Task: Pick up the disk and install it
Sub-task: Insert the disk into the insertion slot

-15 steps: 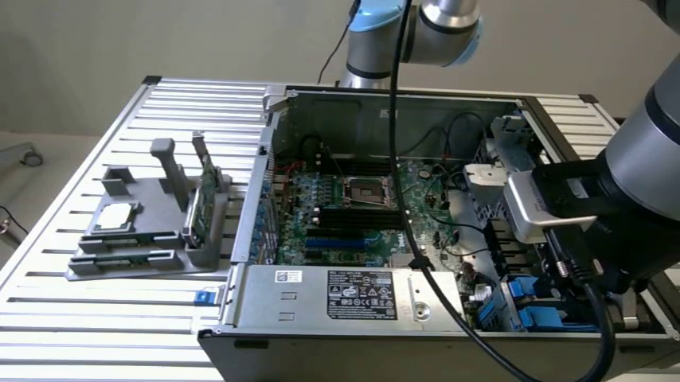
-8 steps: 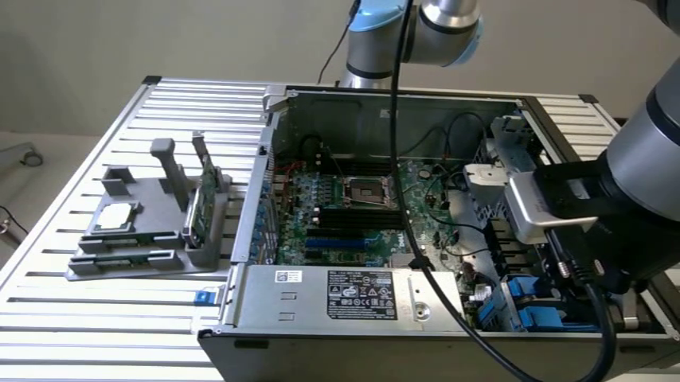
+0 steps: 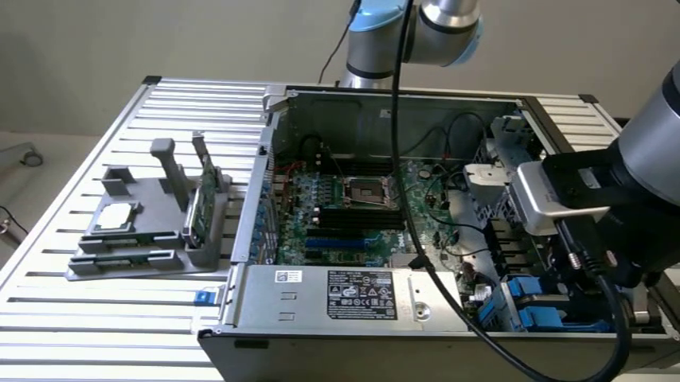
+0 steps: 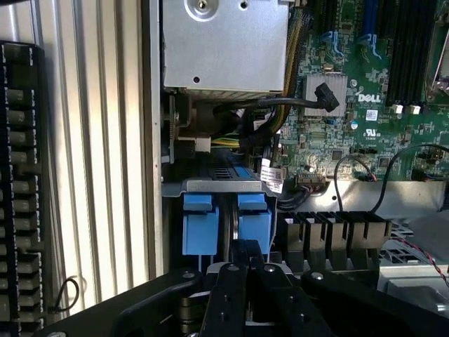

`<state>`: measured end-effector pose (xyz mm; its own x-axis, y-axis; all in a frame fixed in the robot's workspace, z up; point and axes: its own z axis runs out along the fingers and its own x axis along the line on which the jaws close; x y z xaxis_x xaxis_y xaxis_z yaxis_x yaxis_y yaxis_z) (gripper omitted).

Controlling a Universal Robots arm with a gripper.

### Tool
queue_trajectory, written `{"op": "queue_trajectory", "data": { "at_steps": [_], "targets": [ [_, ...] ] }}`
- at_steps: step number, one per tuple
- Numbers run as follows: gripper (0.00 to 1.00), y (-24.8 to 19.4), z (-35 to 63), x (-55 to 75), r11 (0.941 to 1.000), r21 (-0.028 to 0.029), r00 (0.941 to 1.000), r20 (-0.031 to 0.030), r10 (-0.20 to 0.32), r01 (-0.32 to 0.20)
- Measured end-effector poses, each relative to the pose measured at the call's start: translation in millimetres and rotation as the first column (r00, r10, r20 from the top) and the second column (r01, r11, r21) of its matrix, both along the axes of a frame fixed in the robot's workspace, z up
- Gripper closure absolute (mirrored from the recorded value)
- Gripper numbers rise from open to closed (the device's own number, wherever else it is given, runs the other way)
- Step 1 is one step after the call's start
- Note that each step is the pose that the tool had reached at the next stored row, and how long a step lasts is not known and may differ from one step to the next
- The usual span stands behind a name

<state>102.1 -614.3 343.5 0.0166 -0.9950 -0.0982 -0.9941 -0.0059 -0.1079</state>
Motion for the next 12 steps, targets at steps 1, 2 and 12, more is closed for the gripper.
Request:
{"op": "queue_trajectory", "data": {
  "at_steps": [1,2,12],
  "targets": [
    [0.86,0.1,2.9,0.0,1.0000,-0.0002,1.0000,-0.0001,0.000,0.000],
    [0.86,0.3,6.0,0.1,1.0000,0.0002,1.0000,-0.0002,0.000,0.000],
    [0.86,1.3,15.4,0.7,1.0000,0.0006,1.0000,-0.0005,0.000,0.000]
  ]
}}
